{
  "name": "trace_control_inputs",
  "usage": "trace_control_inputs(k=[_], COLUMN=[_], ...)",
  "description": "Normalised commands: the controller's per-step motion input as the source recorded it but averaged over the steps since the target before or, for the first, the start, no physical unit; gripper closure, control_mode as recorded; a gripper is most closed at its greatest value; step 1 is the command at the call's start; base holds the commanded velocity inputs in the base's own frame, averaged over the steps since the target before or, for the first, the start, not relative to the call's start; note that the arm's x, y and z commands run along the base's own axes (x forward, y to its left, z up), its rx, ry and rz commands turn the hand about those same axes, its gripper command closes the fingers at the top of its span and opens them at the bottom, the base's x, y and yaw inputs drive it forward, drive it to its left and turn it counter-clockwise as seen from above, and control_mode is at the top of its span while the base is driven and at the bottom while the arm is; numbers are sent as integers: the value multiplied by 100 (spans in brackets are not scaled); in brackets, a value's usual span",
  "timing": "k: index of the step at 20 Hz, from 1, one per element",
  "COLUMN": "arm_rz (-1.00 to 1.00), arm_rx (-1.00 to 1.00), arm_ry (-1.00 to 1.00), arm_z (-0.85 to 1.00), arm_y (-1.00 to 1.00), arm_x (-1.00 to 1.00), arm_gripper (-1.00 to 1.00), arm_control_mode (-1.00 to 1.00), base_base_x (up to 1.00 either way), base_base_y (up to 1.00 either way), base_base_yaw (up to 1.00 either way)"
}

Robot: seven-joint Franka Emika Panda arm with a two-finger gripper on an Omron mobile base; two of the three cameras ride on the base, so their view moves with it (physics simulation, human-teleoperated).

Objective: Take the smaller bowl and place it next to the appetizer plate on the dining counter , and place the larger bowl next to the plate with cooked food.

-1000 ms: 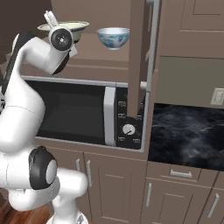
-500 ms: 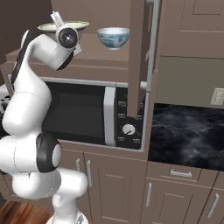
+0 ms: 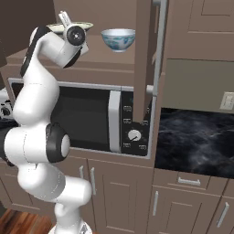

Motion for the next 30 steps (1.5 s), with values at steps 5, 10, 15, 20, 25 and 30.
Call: trace_control_inputs(k=[5, 10, 15, 20, 25, 30], arm_rz=[0, 0, 0, 0, 0, 0], arm_rx=[0, 0, 0, 0, -1, -3], arm_ry=[5, 0, 0, 0, -2, -2], arm_z=[0, -5, -7, -5, -16, -26], arm_y=[0, 8, 28, 15, 13, 36], arm_x=[30, 33, 36, 8, -30, -73], arm_gripper=[-100, -100, -100, 100, 100, 100], arm_control_mode=[-100, -100, -100, -100, -100, -100], base_base_x=[0, 0, 0, 0, 0, 0], base_base_y=[0, 0, 0, 0, 0, 0], base_base_yaw=[0, 0, 0, 0, 0, 0])
